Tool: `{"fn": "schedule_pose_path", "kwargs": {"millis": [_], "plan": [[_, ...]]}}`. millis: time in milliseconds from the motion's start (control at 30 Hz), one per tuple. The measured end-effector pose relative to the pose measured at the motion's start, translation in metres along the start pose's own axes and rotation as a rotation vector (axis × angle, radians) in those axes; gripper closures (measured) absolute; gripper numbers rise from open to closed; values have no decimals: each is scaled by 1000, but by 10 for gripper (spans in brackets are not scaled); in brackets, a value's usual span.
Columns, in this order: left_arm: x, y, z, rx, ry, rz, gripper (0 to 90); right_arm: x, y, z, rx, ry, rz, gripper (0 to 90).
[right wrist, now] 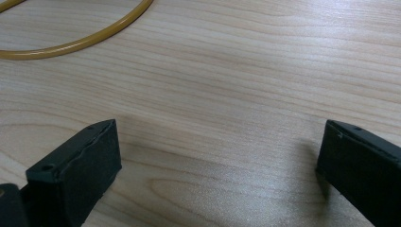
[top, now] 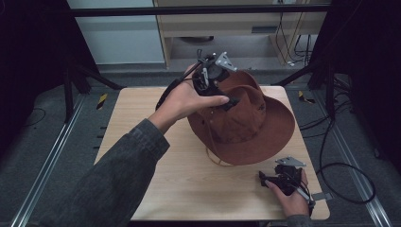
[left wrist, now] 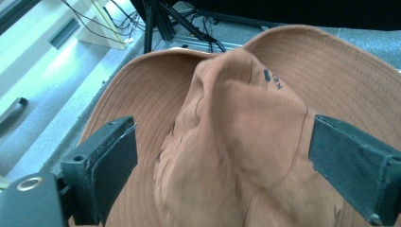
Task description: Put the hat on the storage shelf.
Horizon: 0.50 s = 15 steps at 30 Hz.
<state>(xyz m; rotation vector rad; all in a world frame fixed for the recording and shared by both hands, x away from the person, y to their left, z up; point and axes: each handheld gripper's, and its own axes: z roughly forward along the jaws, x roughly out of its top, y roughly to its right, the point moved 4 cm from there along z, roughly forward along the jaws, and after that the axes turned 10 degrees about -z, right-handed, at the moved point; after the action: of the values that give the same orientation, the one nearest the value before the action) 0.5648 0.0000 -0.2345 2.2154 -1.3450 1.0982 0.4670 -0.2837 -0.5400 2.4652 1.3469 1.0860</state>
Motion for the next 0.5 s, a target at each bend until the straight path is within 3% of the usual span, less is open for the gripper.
{"fn": "schedule_pose_path", "kwargs": {"millis": [500], "plan": [[-59,-29,-60,62,86,-68,51,0,0,0,1,0,0,5]]}}
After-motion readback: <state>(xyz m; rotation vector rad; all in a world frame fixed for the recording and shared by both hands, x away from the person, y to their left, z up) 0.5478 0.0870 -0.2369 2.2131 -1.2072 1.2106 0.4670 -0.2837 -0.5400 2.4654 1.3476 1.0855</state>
